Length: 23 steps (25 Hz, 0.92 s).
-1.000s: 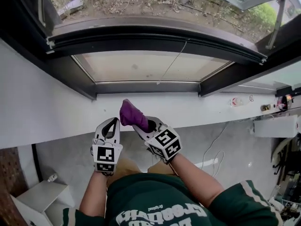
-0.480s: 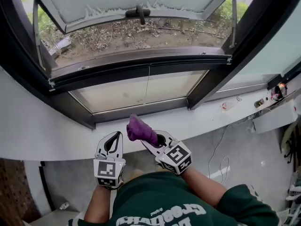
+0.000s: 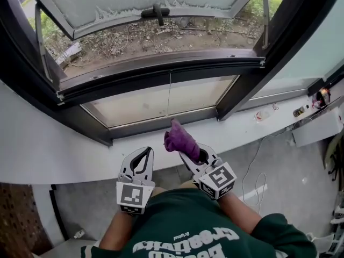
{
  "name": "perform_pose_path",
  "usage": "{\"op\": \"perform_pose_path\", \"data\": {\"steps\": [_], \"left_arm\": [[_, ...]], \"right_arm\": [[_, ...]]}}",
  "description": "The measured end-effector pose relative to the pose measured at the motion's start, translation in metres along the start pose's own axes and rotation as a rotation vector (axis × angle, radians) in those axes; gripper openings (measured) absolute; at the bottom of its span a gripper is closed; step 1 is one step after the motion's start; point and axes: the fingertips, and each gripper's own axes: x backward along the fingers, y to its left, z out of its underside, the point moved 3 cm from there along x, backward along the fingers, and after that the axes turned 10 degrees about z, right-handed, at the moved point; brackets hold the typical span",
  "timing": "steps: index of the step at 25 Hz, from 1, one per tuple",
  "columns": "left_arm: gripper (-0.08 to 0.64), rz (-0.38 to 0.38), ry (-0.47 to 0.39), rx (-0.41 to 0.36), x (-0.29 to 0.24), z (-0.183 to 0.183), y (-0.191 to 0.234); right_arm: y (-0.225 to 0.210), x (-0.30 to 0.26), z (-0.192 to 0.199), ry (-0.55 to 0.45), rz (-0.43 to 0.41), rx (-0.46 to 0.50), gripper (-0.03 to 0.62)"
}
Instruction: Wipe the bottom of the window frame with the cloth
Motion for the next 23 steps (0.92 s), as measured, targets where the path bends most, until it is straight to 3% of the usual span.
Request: {"op": "perform_pose_path", "data": {"steps": [12, 23], "left_arm": [[0.009, -0.003, -0.024, -0.028, -0.004, -0.011, 0.006], [0.009, -0.019, -0.040, -0.030, 0.016, -0.014, 0.009]], "right_arm": [[-0.002, -0.003, -0.003, -0.010, 0.005, 0.034, 0.089], [0.022, -0.018, -0.015, -0.022, -0.044, 0.071, 0.089]]}}
